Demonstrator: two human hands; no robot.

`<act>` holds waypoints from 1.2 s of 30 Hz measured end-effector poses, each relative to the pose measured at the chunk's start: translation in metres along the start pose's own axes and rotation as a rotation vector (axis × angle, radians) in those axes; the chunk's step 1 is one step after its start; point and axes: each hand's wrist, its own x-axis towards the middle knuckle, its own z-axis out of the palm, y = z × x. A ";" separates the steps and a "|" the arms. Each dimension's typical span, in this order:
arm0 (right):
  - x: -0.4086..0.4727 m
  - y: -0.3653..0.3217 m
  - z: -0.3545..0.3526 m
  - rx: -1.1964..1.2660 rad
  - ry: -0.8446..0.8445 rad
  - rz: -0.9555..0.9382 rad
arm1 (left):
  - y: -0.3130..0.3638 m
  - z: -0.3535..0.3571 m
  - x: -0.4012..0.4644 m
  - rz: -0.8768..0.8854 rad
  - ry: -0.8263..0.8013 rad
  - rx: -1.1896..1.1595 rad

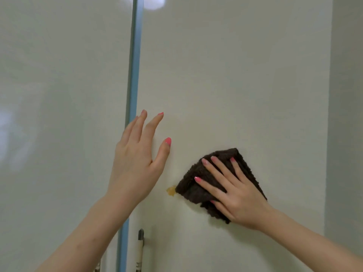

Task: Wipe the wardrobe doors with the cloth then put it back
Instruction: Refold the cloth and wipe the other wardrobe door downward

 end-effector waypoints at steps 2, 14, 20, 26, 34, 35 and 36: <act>0.016 0.011 -0.004 0.002 0.013 0.022 | -0.004 -0.003 0.001 0.011 0.004 0.010; 0.127 -0.021 -0.001 0.039 0.110 0.377 | -0.036 -0.020 -0.010 -0.044 0.025 -0.061; 0.053 -0.088 0.015 0.029 0.004 -0.097 | -0.041 -0.023 -0.015 -0.044 0.004 -0.062; 0.123 -0.011 0.009 -0.076 0.153 0.060 | -0.050 -0.030 -0.010 -0.049 0.021 -0.070; 0.188 -0.019 0.004 -0.036 0.263 0.343 | -0.053 -0.024 -0.016 -0.020 0.095 -0.172; 0.174 -0.037 0.009 -0.008 0.249 0.221 | -0.052 -0.024 -0.017 -0.018 0.125 -0.196; 0.158 -0.056 0.013 0.022 0.208 0.101 | -0.051 -0.023 -0.018 -0.018 0.148 -0.216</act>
